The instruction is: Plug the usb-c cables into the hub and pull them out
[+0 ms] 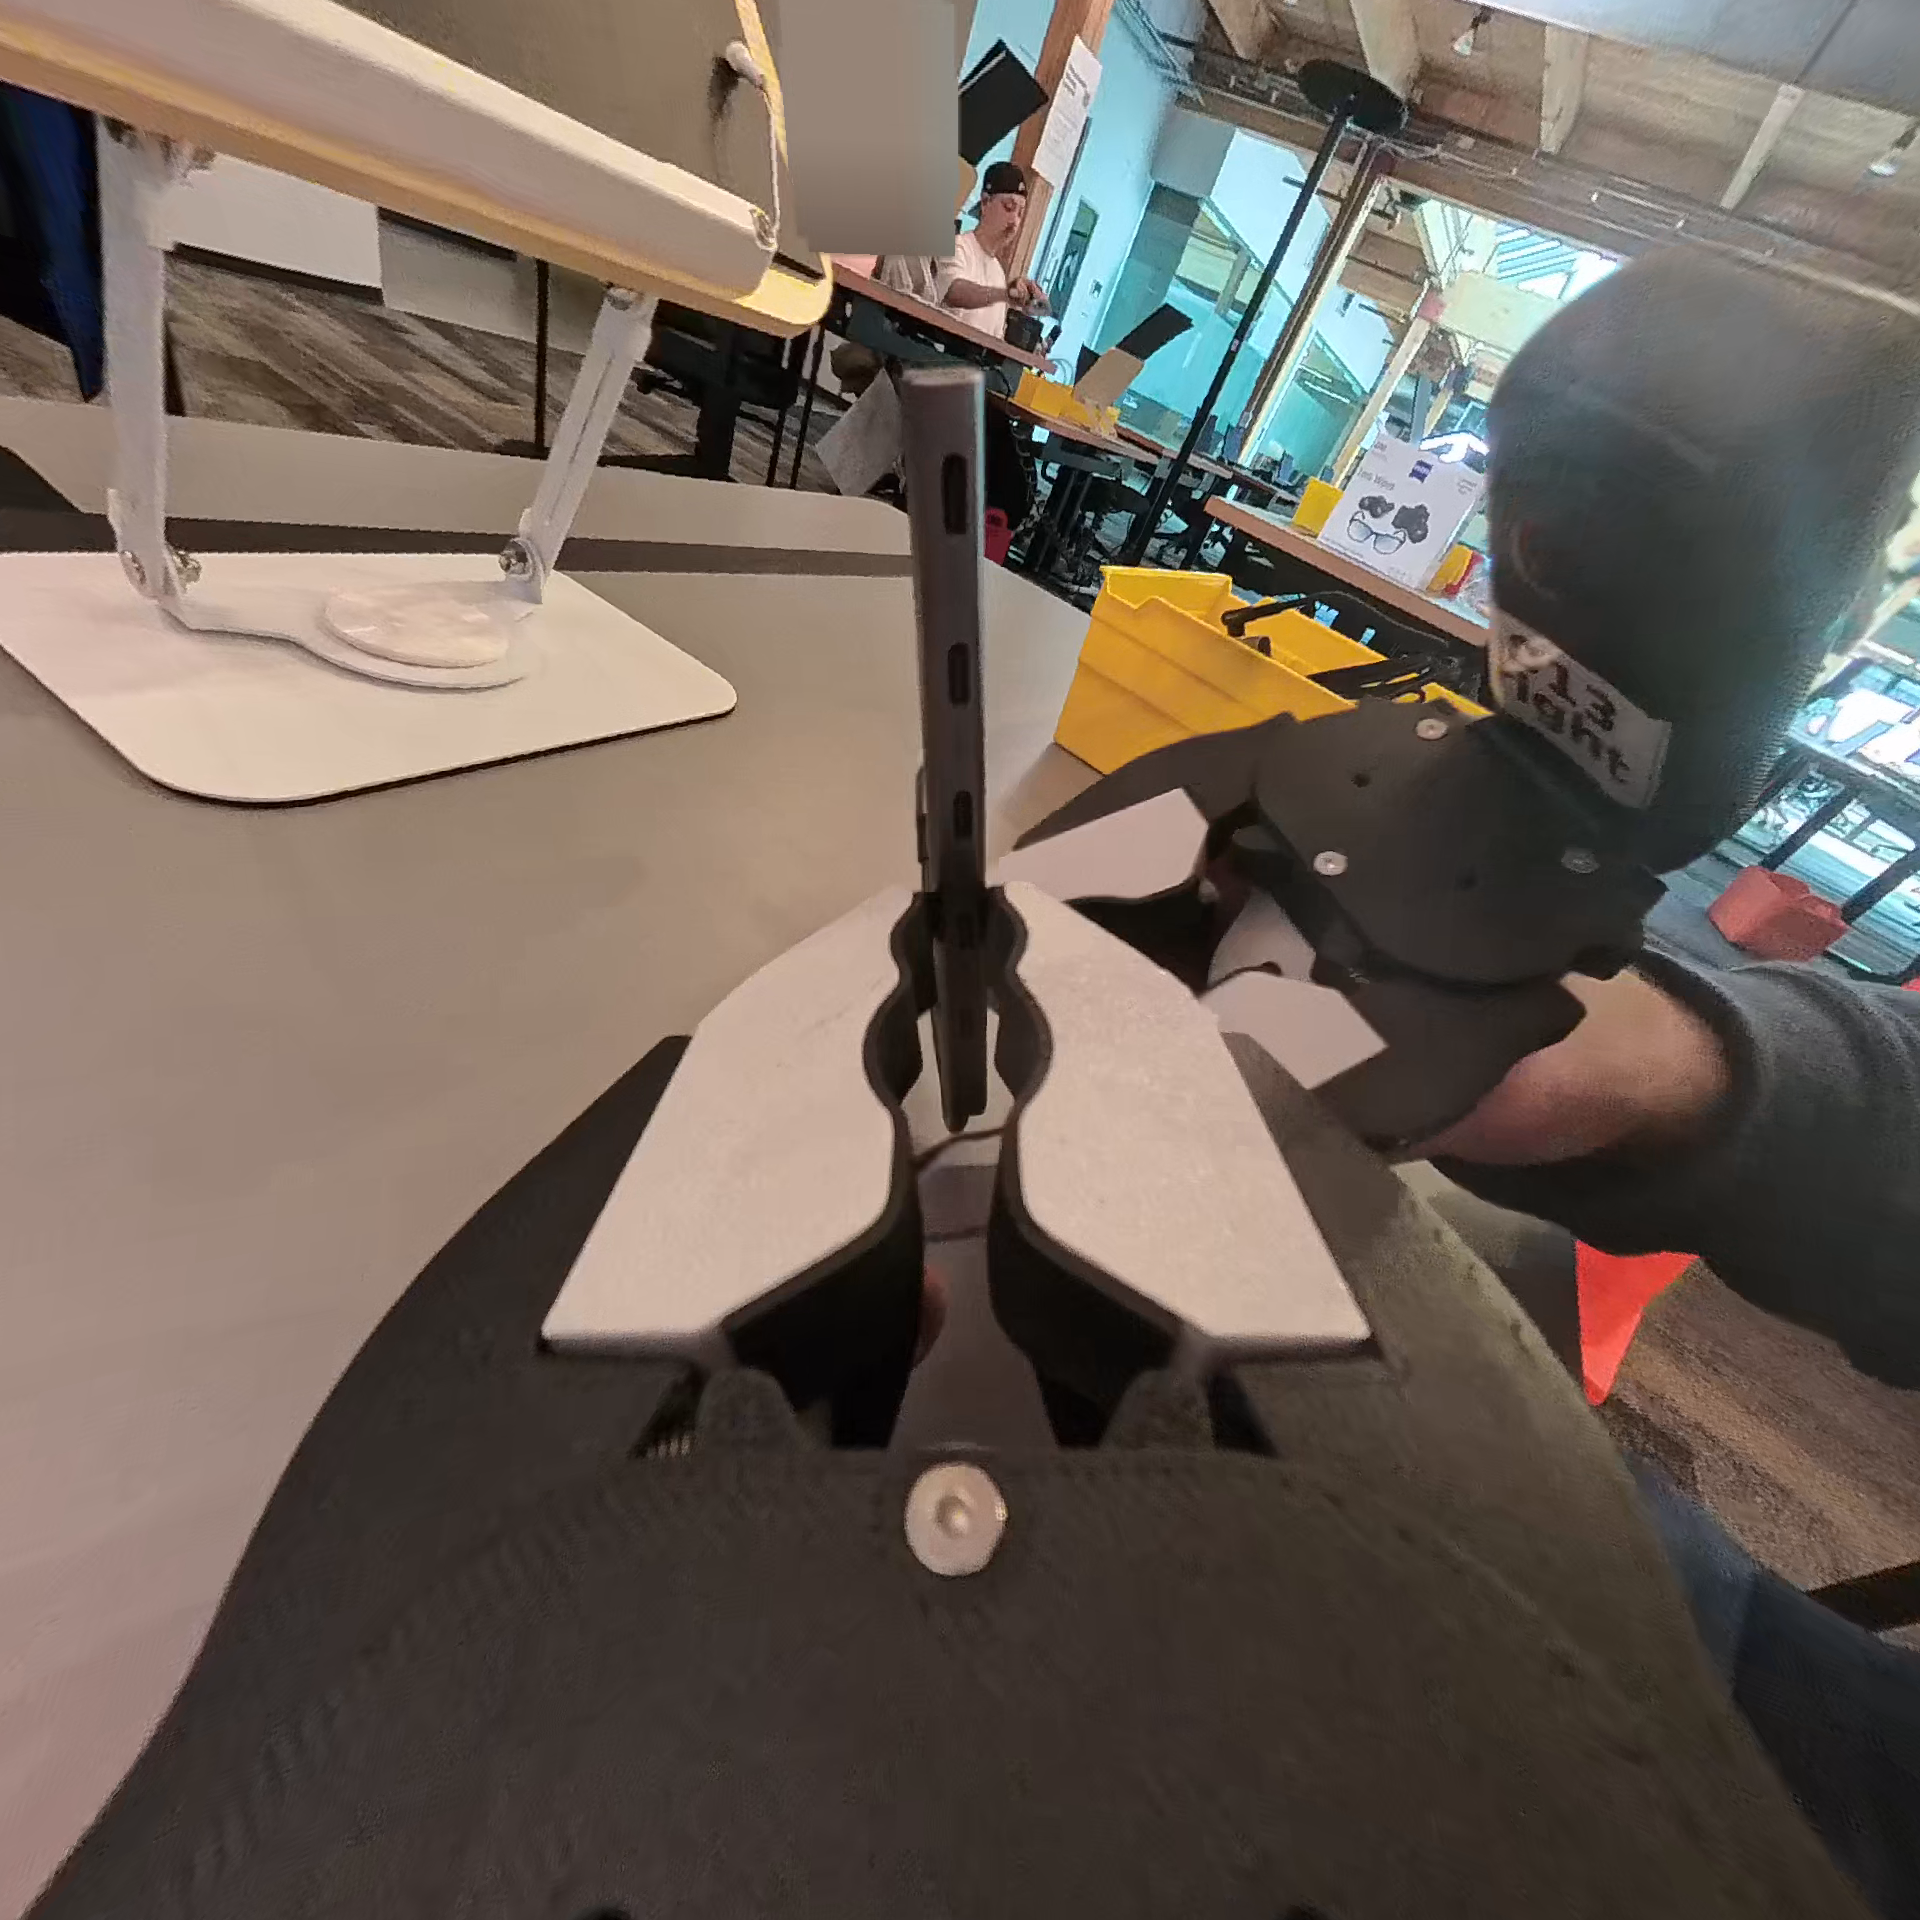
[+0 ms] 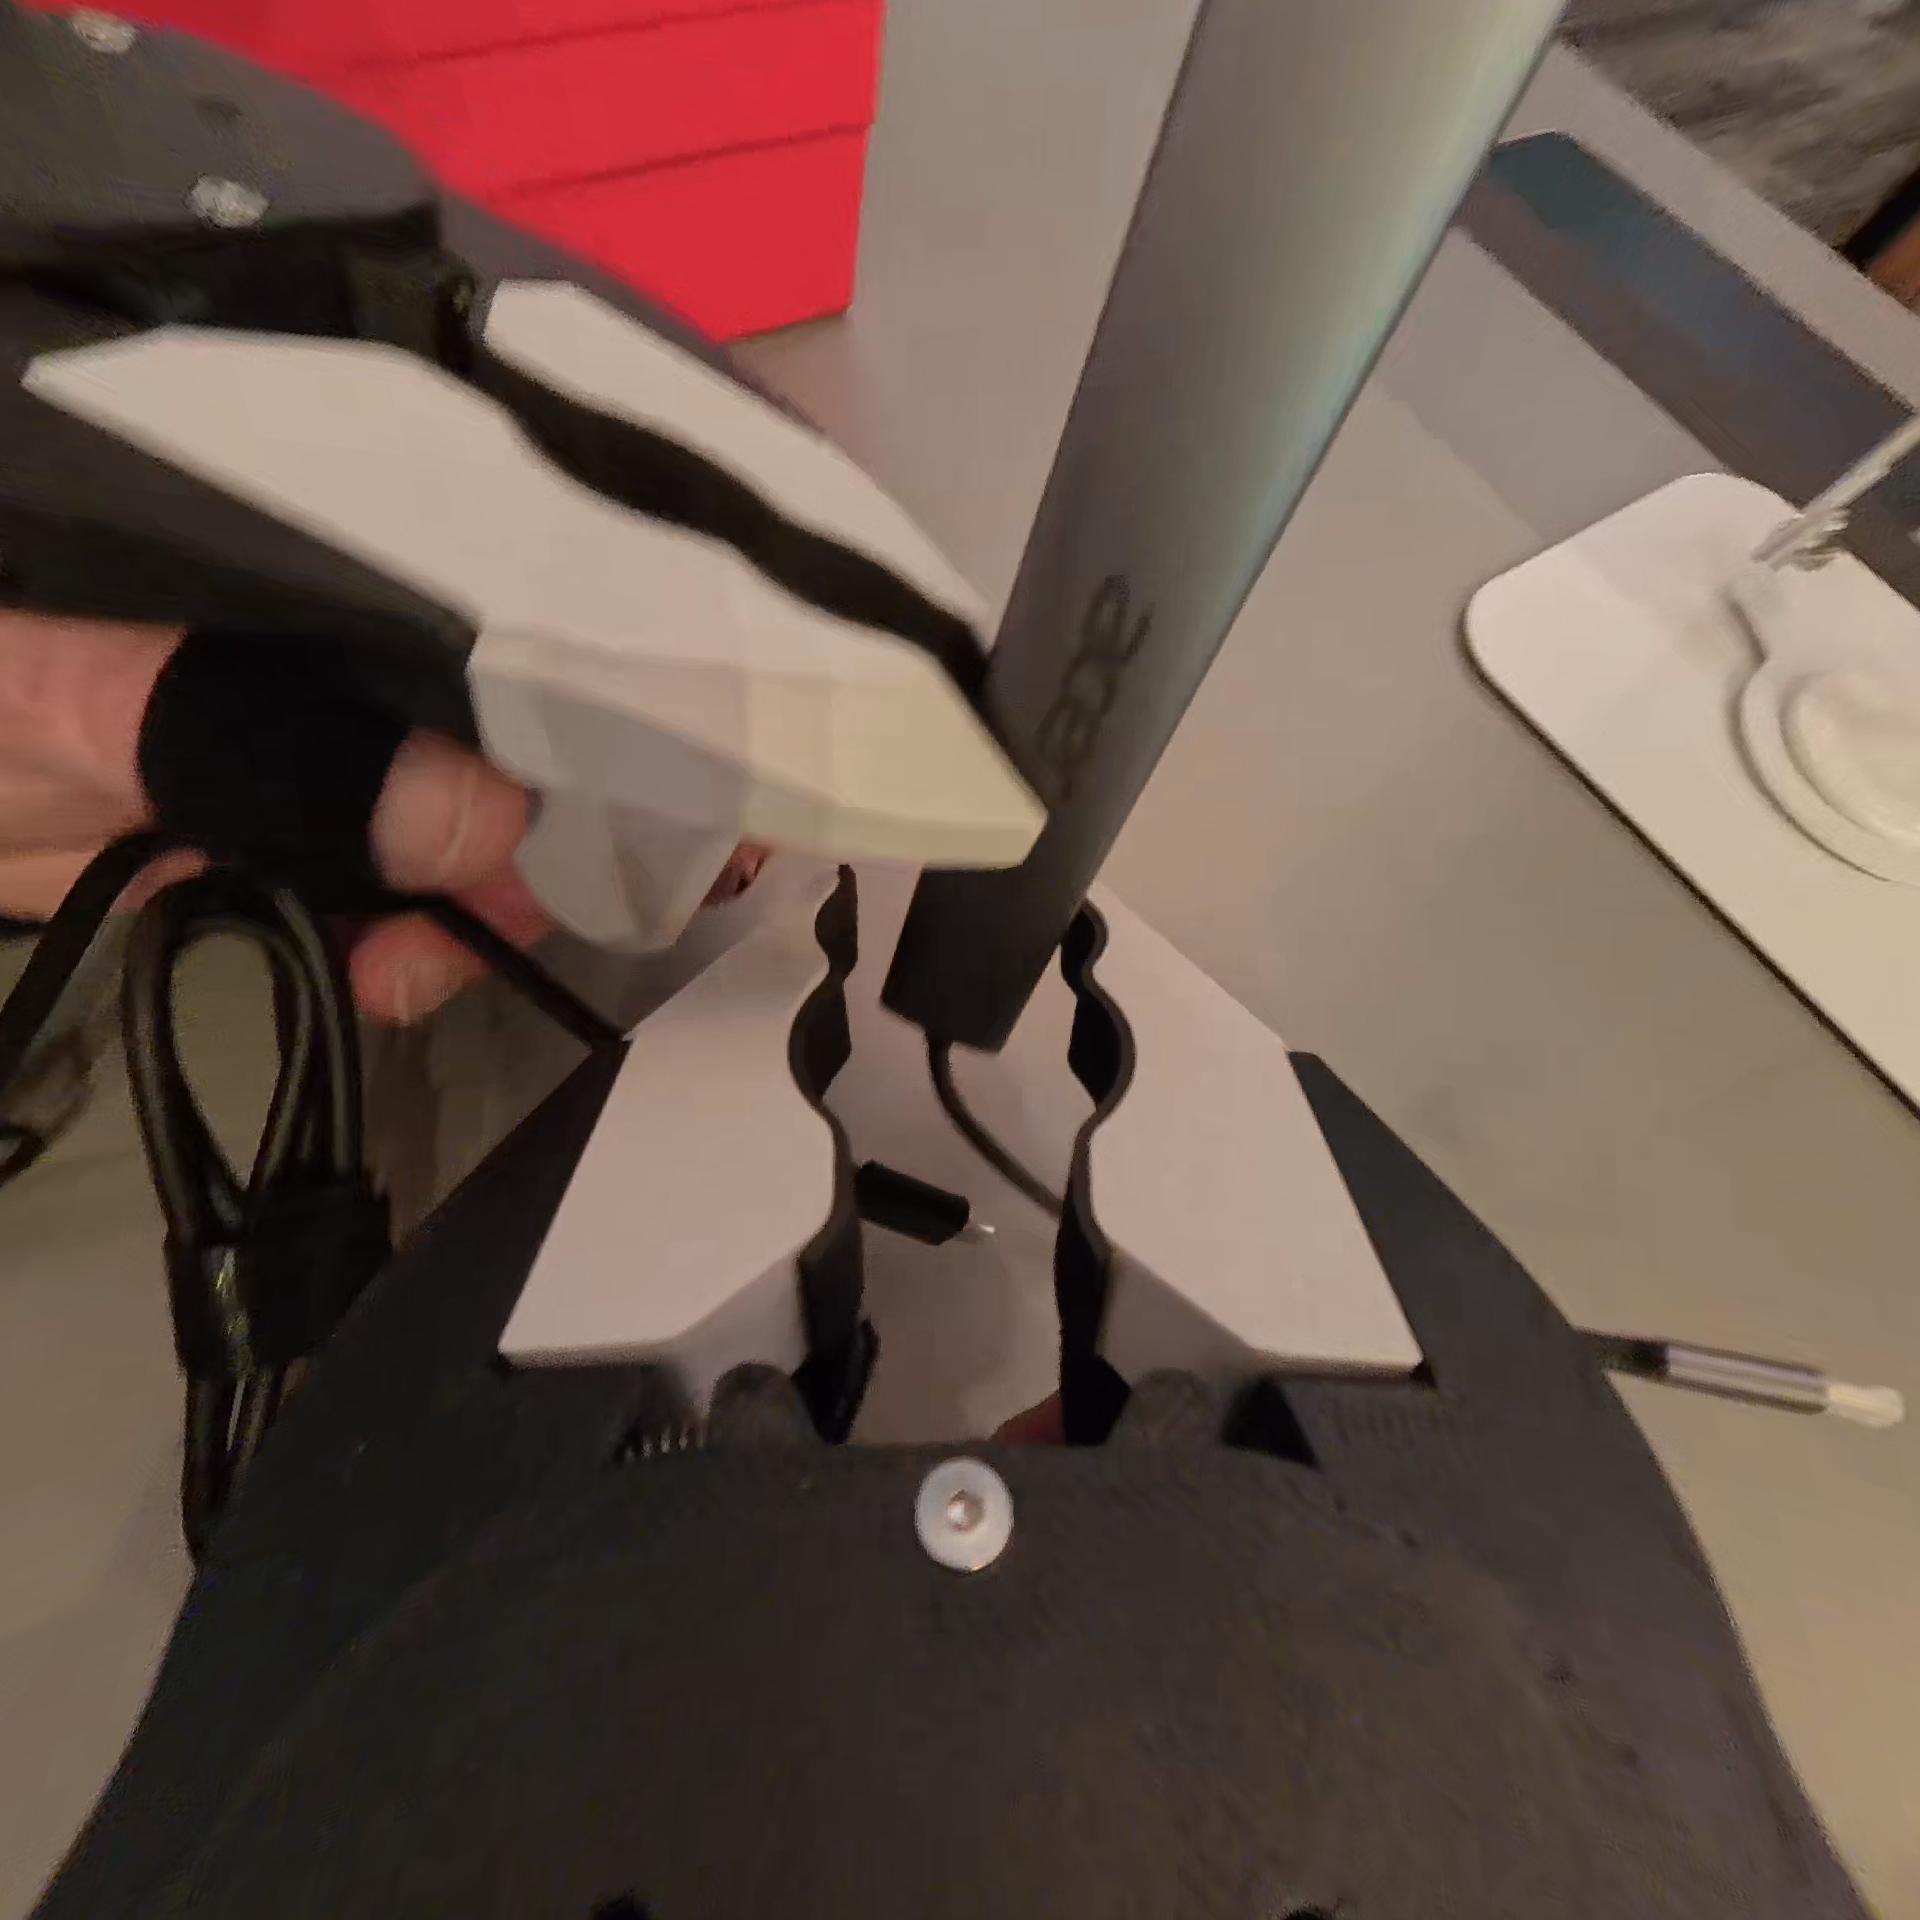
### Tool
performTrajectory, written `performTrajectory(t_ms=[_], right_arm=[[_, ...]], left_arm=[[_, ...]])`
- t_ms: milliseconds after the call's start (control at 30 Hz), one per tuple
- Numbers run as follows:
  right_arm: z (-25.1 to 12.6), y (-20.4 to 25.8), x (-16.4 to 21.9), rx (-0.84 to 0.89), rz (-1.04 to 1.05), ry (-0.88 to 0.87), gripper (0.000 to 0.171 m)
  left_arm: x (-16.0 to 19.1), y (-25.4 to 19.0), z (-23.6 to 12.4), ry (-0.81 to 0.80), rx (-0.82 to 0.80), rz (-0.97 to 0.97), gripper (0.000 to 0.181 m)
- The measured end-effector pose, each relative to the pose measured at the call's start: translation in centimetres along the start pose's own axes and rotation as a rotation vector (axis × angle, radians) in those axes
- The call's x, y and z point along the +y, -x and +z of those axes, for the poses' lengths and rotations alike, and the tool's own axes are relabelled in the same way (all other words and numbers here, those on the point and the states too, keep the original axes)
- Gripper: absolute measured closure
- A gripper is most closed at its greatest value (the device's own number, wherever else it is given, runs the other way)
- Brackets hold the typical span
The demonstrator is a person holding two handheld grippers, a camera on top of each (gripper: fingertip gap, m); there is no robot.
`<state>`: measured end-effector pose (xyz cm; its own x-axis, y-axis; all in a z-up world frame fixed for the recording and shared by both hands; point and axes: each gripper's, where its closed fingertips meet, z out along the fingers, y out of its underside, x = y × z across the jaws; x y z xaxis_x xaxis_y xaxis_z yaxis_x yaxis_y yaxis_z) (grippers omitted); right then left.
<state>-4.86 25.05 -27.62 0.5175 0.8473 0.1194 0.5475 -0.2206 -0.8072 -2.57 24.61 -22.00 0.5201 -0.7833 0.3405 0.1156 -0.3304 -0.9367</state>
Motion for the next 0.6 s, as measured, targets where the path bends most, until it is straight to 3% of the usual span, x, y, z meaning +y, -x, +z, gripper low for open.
performTrajectory(t_ms=[133, 600], right_arm=[[0.49, -0.57, -0.80, 0.009, 0.118, -0.043, 0.152], [0.00, -1.07, -0.79, 0.029, -0.033, -0.058, 0.154]], left_arm=[[0.16, -0.45, 0.24, -0.003, -0.001, 0.000, 0.172], [0.12, -0.38, 0.04, -0.023, 0.001, -0.012, 0.172]])
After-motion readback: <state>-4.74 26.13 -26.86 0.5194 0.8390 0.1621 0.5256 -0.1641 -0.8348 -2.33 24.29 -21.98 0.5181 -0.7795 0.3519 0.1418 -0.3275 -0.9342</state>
